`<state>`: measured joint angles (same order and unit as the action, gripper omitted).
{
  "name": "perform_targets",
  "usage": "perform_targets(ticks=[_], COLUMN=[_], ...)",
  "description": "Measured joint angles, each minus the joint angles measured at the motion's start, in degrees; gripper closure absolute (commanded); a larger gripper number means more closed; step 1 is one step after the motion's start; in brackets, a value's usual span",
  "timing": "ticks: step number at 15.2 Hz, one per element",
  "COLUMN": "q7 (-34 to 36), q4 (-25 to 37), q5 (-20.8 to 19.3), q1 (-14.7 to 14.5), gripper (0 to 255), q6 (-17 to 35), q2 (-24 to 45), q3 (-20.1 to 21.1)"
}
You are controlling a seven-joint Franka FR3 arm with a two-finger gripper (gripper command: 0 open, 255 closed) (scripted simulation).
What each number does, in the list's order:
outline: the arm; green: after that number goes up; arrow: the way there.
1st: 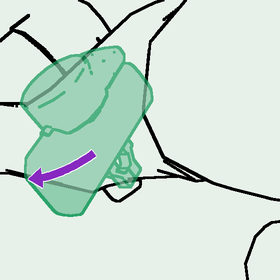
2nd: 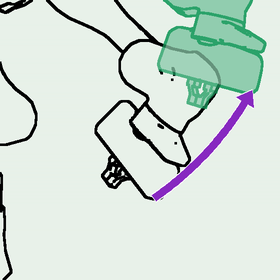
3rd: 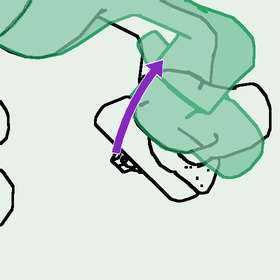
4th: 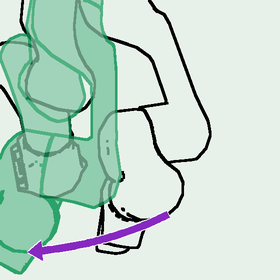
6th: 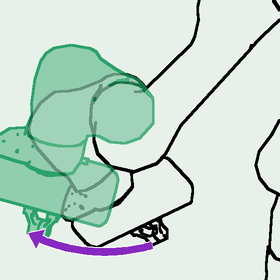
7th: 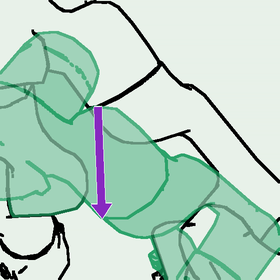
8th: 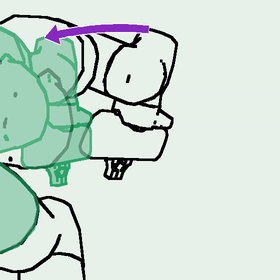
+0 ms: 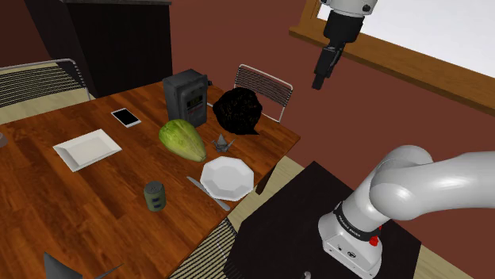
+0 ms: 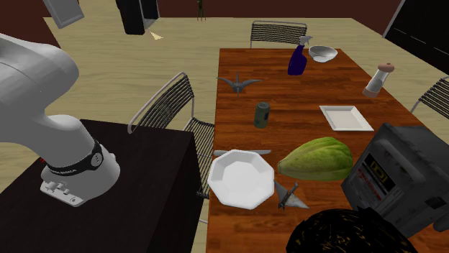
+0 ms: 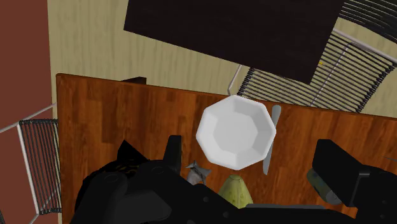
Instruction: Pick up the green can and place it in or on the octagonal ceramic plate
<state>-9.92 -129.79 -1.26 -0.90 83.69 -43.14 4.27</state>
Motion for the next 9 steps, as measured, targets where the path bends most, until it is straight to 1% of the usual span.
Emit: perform_targets(ticks=[2, 9], q7=[0.4, 5.5], q4=[-0.4, -5.9], q5=[0.3, 3.8], q1=[-0.1, -1.8], gripper=[0, 0], q6=[0.6, 10.8], q2=[0.1, 4.6], q3=[0.3, 5.2])
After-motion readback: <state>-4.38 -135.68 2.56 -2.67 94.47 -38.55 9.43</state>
